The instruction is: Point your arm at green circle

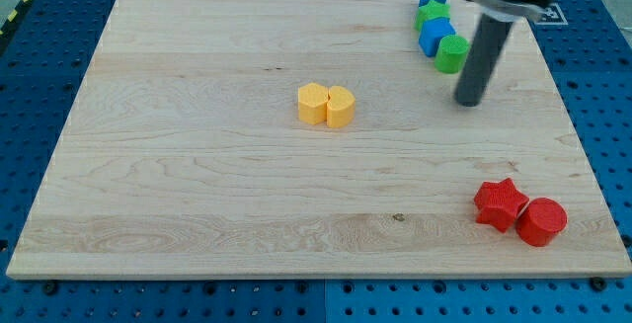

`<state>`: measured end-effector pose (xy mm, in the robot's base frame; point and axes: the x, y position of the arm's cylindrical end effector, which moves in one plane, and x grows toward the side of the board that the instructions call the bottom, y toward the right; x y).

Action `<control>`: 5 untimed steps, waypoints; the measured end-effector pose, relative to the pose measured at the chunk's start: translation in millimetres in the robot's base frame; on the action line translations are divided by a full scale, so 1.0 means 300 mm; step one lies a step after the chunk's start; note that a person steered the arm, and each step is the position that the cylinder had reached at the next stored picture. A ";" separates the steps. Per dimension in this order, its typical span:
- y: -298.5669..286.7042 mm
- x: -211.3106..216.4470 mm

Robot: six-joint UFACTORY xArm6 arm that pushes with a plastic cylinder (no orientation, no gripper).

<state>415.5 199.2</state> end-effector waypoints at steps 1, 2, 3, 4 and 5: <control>0.148 -0.001; 0.155 -0.087; 0.134 -0.206; 0.134 -0.206; 0.068 -0.207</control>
